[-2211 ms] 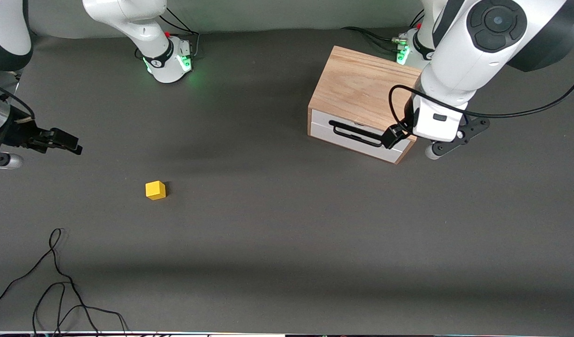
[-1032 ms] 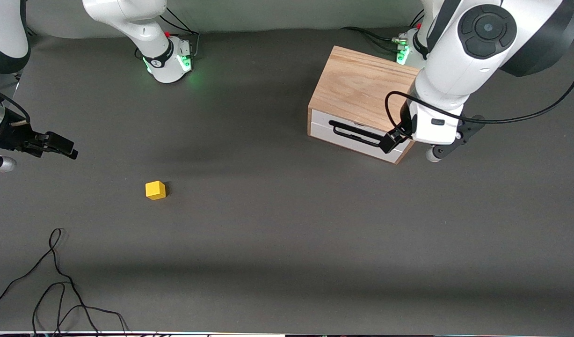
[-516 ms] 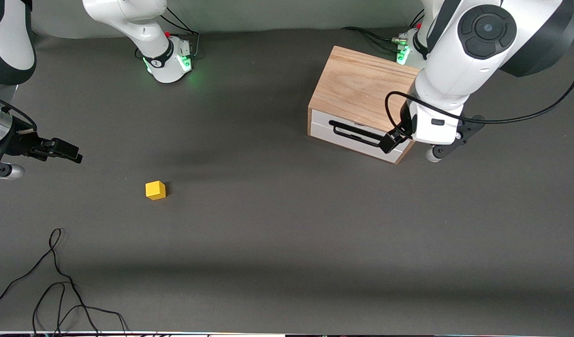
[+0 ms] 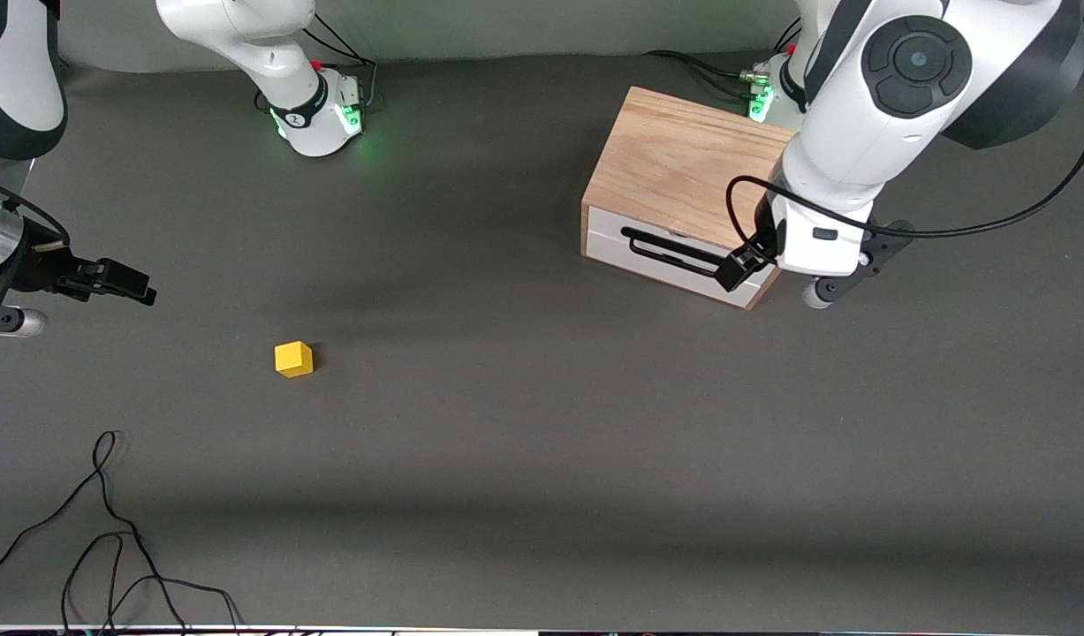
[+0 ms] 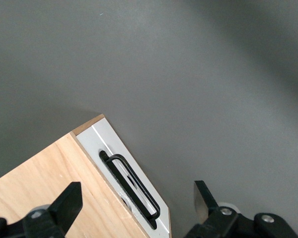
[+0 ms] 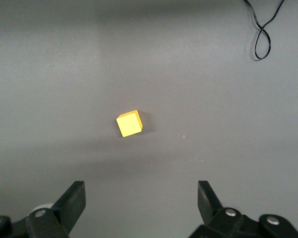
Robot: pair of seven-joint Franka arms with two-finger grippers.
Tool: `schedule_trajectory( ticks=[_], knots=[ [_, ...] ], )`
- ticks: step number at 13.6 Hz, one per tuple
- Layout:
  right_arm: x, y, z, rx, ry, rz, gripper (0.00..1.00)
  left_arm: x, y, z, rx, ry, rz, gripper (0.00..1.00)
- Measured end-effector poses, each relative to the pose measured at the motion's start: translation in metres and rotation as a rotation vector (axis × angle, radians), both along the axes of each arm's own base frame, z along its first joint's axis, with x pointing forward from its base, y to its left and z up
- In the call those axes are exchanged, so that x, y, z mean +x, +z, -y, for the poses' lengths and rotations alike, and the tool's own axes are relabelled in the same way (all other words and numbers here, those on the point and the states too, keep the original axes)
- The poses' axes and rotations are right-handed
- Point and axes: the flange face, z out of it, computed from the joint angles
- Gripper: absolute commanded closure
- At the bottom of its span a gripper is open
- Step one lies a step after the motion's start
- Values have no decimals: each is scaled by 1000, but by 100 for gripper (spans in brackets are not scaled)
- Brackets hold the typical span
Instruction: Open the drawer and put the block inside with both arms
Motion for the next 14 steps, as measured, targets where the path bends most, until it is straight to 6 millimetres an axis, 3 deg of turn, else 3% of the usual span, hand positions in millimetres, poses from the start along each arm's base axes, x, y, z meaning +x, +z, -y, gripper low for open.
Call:
schedule_trajectory(
  ticks=[2,4,9,14],
  knots=[
    [0,0,0,0,0,-1,0,-11,-14,41,35,183,21,0],
    [1,0,0,0,-1,0,0,-22,-27,71,54,227,25,0],
    [1,0,2,-1,-3,-1,0,-17,-31,64,69,251,19,0],
    [0,-8,-3,3,42,-65,0,-16,-61,65,113,260,-34,0]
  ],
)
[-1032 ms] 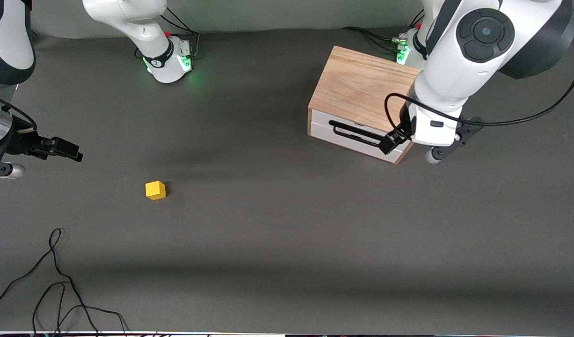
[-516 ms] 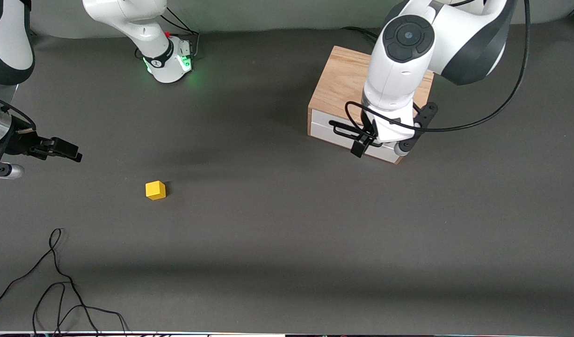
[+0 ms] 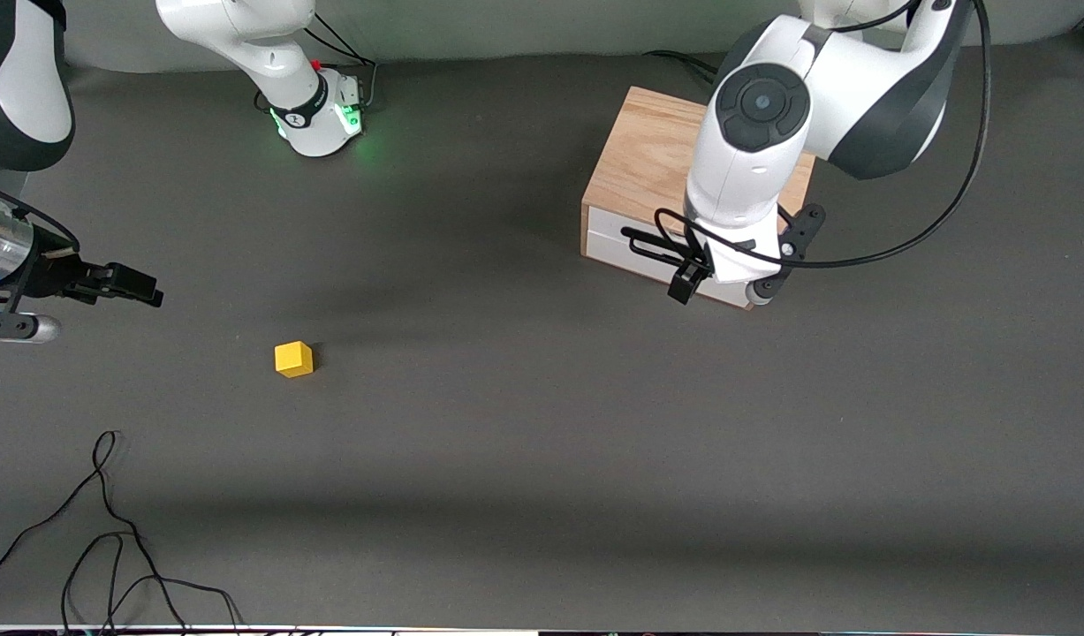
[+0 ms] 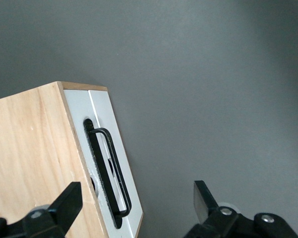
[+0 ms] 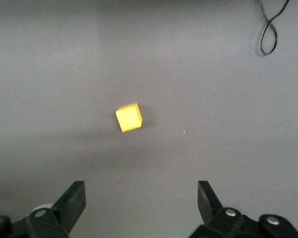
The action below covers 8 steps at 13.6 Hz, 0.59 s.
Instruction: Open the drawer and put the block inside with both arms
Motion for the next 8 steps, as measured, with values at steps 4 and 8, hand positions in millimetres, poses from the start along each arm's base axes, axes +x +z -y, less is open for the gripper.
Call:
schedule_trajectory(
  ticks=[4,8],
  knots=[
    [0,5,13,0,-12,-1,0,-1,-34,4,-1,29,-69,0],
    [7,-1,8,-4,2,18,0,4,-62,11,-5,102,-91,0]
  ],
)
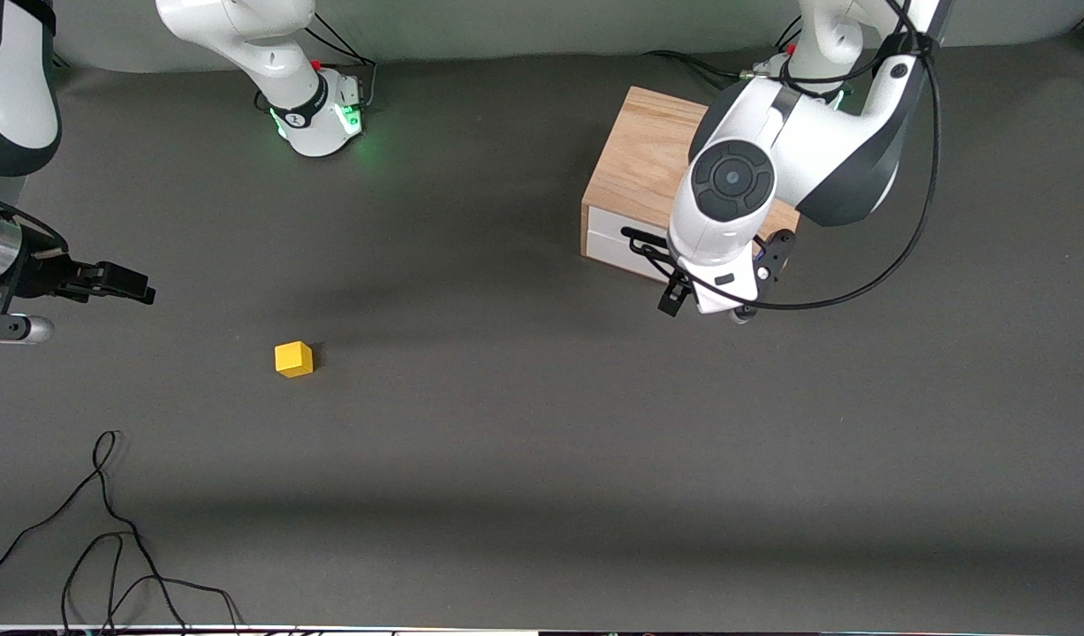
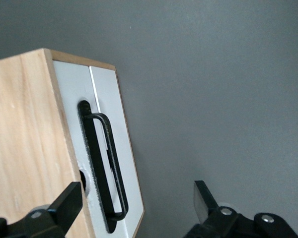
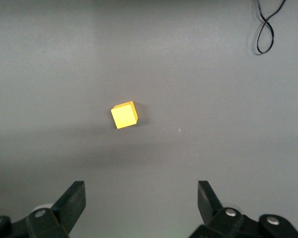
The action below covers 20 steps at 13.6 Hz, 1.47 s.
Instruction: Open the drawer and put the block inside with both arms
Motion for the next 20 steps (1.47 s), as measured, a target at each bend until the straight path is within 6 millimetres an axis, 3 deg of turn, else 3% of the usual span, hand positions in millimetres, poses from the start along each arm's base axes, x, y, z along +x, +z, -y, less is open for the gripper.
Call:
schedule_trajectory(
  ticks=[4,9,13,20],
  knots=[
    [2,2,-12,0,22,7,0,4,-30,8,-4,30,-8,0],
    [2,2,-21,-38,53,5,0,-8,-74,4,21,31,-46,0],
    [3,3,-25,-44,62,8,0,-18,-95,1,37,28,-73,0],
    [3,4,-25,-44,62,10,0,-33,-133,13,63,23,-101,0]
  ],
)
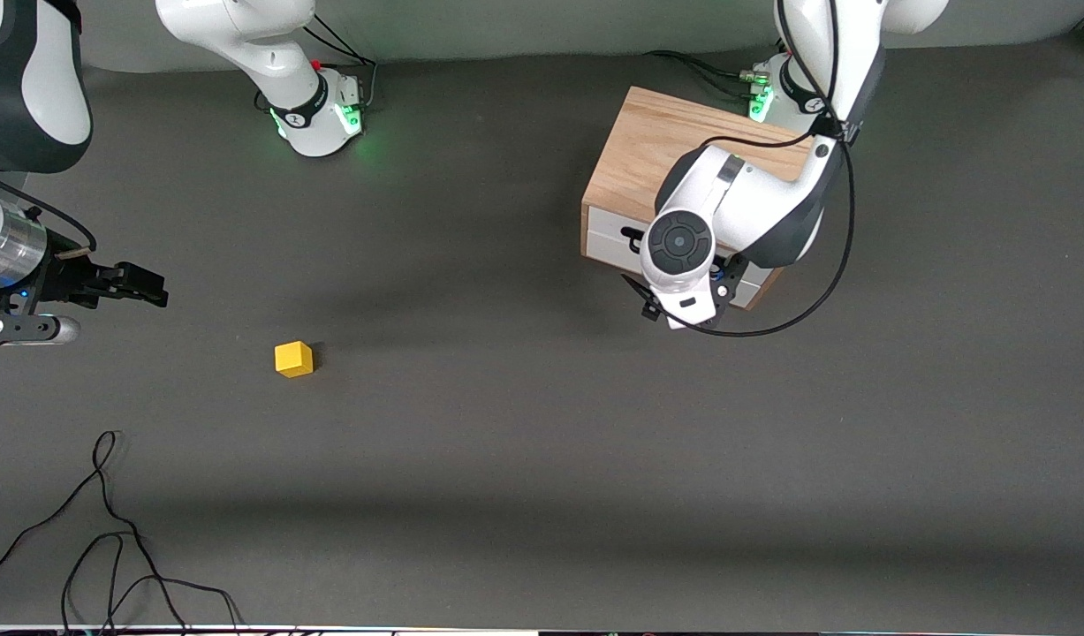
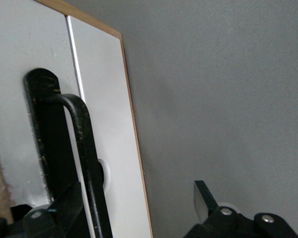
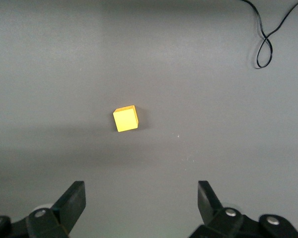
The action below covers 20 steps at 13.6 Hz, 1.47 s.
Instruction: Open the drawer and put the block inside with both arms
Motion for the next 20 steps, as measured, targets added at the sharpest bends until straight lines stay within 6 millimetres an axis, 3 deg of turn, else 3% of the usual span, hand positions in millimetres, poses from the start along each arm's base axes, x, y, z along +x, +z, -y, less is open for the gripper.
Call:
schedule_trajectory(
  ticks=[7,20],
  knots=[
    [0,0,0,0,0,0,0,-1,-6,2,5,3,-4,0],
    [2,0,0,-1,1,13,0,2,1,0,2,12,6,0]
  ],
)
